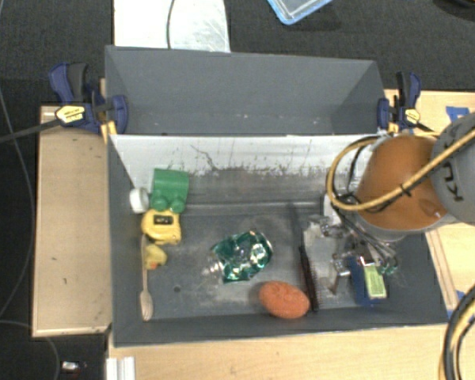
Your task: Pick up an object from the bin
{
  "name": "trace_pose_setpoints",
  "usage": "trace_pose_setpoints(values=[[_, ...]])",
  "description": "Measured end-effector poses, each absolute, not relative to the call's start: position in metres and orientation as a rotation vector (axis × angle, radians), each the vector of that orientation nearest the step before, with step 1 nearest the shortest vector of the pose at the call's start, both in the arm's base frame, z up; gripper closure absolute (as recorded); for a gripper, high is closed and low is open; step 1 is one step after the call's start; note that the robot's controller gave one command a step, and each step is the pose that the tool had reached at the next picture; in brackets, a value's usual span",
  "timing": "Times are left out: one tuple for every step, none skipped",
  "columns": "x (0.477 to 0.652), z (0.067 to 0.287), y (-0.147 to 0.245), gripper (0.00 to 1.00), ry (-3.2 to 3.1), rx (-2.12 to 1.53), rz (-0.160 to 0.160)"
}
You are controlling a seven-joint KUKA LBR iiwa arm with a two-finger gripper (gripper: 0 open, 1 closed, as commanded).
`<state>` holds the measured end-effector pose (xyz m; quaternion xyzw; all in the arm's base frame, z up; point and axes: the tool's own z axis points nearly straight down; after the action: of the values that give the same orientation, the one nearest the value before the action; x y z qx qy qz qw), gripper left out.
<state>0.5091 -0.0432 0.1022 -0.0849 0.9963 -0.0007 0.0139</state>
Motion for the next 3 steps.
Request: trace_pose_setpoints(values=[[0.519, 0.083, -0.007, 0.0, 3.09, -0.393, -0.008], [0.493, 0.074, -0.003, 0.0, 3.092, -0.335, -0.005], [0.53, 0.071, 0.017, 1.0, 3.093, -0.313, -0.005]])
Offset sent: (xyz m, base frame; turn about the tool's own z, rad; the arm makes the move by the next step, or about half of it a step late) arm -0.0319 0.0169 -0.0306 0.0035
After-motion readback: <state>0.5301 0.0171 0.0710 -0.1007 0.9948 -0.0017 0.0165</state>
